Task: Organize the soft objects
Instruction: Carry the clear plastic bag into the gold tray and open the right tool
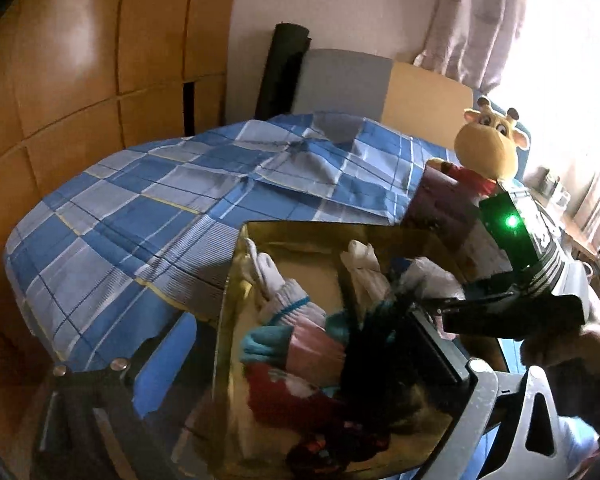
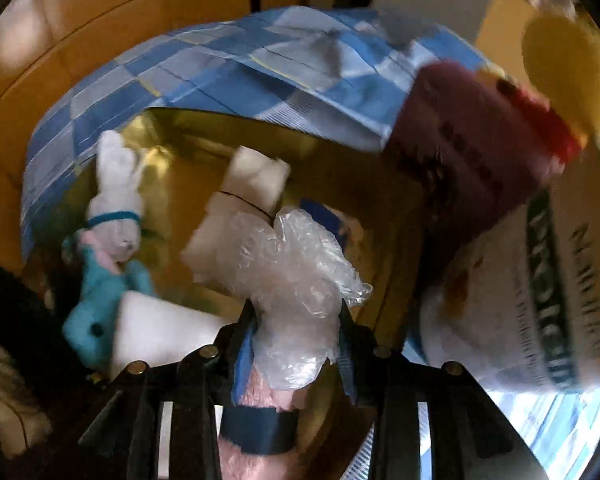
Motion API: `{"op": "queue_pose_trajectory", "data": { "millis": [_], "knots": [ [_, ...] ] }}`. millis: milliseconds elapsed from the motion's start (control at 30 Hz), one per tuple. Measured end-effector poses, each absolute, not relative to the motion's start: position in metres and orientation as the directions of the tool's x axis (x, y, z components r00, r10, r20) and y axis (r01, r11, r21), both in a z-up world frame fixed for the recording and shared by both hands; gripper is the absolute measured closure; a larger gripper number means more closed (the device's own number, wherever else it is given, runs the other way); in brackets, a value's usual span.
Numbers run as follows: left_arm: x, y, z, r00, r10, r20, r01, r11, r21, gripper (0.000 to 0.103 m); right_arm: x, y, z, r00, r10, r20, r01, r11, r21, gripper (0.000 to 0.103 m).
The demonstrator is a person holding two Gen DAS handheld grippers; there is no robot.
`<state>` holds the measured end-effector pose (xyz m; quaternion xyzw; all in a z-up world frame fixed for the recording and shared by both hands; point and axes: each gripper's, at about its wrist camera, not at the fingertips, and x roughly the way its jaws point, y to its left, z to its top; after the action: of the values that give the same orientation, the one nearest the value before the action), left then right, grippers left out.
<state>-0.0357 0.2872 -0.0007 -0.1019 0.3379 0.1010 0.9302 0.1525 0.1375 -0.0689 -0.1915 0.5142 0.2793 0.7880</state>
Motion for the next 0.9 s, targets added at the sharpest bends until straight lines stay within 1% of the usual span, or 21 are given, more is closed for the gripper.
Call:
{"op": "queue_pose_trajectory", "data": {
  "millis": [167, 200, 233, 300, 333, 500, 600, 767, 900],
  "knots": [
    [-0.04, 0.284, 0.003, 0.758, 0.127, -0.64, -0.259, 0.959, -0.117, 0.0, 0.145, 0.127, -0.058, 0.343, 0.265, -0.901, -0.62, 0.784, -0.006, 0.058],
    [-0.041, 0.283, 0.004, 0.761, 0.129, -0.636, -0.26, 0.959, -0.116, 0.0, 0.141, 0.126, -0.054, 0.359, 0.269, -0.894, -0.621, 0.783, -0.014, 0.054],
    [-0.042, 0.282, 0.005, 0.762, 0.13, -0.634, -0.26, 0.959, -0.116, 0.0, 0.138, 0.125, -0.05, 0.374, 0.271, -0.887, -0.622, 0.783, -0.023, 0.046],
    [-0.045, 0.278, 0.008, 0.767, 0.137, -0.627, -0.261, 0.959, -0.11, 0.0, 0.129, 0.12, -0.04, 0.405, 0.28, -0.87, -0.618, 0.785, -0.035, 0.036],
    [-0.047, 0.276, 0.009, 0.769, 0.143, -0.623, -0.264, 0.959, -0.105, 0.0, 0.126, 0.119, -0.036, 0.419, 0.286, -0.862, -0.615, 0.788, -0.037, 0.035],
    [-0.058, 0.266, 0.017, 0.785, 0.175, -0.594, -0.283, 0.955, -0.092, 0.0, 0.101, 0.104, -0.017, 0.488, 0.329, -0.808, -0.587, 0.809, -0.025, 0.033],
    [-0.064, 0.259, 0.021, 0.798, 0.178, -0.576, -0.281, 0.955, -0.094, 0.0, 0.08, 0.091, -0.009, 0.543, 0.328, -0.773, -0.561, 0.827, -0.044, 0.033],
    [-0.071, 0.235, 0.026, 0.814, 0.164, -0.558, -0.254, 0.963, -0.087, 0.0, 0.05, 0.063, -0.007, 0.626, 0.272, -0.731, -0.457, 0.888, -0.061, 0.033],
    [-0.072, 0.206, 0.024, 0.813, 0.16, -0.56, -0.229, 0.972, -0.054, 0.0, 0.033, 0.034, -0.01, 0.675, 0.202, -0.71, -0.322, 0.946, -0.037, 0.033]
  ]
}}
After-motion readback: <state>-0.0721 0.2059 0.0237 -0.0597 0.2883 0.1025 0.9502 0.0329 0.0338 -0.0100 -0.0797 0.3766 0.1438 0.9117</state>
